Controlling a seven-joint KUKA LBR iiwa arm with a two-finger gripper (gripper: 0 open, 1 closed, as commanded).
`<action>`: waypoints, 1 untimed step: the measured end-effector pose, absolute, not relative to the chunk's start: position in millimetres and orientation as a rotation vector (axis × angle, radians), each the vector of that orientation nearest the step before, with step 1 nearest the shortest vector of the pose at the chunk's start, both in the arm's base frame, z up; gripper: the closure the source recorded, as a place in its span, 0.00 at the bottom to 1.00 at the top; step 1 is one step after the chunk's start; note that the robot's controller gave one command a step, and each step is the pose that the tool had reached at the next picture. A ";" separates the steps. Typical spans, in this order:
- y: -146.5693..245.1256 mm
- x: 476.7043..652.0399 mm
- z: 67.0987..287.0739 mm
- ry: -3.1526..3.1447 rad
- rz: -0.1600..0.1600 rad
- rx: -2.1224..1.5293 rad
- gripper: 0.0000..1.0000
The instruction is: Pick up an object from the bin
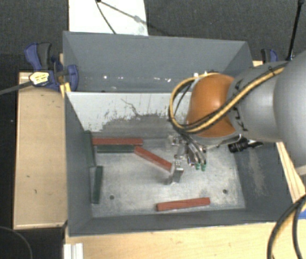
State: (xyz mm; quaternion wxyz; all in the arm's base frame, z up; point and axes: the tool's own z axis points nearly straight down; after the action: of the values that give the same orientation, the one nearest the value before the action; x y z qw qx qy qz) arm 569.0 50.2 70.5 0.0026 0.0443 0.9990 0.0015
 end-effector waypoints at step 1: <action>47.9 569.2 70.8 3.133 0.002 0.140 1.00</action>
Offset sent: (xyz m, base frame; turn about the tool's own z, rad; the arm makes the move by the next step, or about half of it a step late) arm 0.0000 0.0000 0.0000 0.0000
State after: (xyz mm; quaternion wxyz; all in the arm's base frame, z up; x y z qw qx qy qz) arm 569.2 47.9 70.8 0.0028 0.0447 0.9990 0.0006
